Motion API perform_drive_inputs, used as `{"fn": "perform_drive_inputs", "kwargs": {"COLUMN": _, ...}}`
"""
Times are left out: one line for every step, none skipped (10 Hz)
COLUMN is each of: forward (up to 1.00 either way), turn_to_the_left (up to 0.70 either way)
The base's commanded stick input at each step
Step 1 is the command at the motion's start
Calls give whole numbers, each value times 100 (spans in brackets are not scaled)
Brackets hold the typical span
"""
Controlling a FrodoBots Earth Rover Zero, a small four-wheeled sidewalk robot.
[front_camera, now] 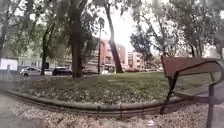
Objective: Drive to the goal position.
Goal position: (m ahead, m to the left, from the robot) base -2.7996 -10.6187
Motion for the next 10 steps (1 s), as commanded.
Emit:
{"fn": "perform_drive_inputs", "kwargs": {"forward": 0, "turn_to_the_left": 0}}
{"fn": "perform_drive_inputs", "kwargs": {"forward": 0, "turn_to_the_left": 0}}
{"fn": "perform_drive_inputs", "kwargs": {"forward": 0, "turn_to_the_left": 0}}
{"fn": "perform_drive_inputs", "kwargs": {"forward": 0, "turn_to_the_left": 0}}
{"fn": "perform_drive_inputs", "kwargs": {"forward": -20, "turn_to_the_left": 20}}
{"fn": "perform_drive_inputs", "kwargs": {"forward": -58, "turn_to_the_left": 51}}
{"fn": "perform_drive_inputs", "kwargs": {"forward": -68, "turn_to_the_left": 38}}
{"fn": "perform_drive_inputs", "kwargs": {"forward": -70, "turn_to_the_left": 35}}
{"fn": "perform_drive_inputs", "kwargs": {"forward": -70, "turn_to_the_left": 35}}
{"fn": "perform_drive_inputs", "kwargs": {"forward": -70, "turn_to_the_left": 35}}
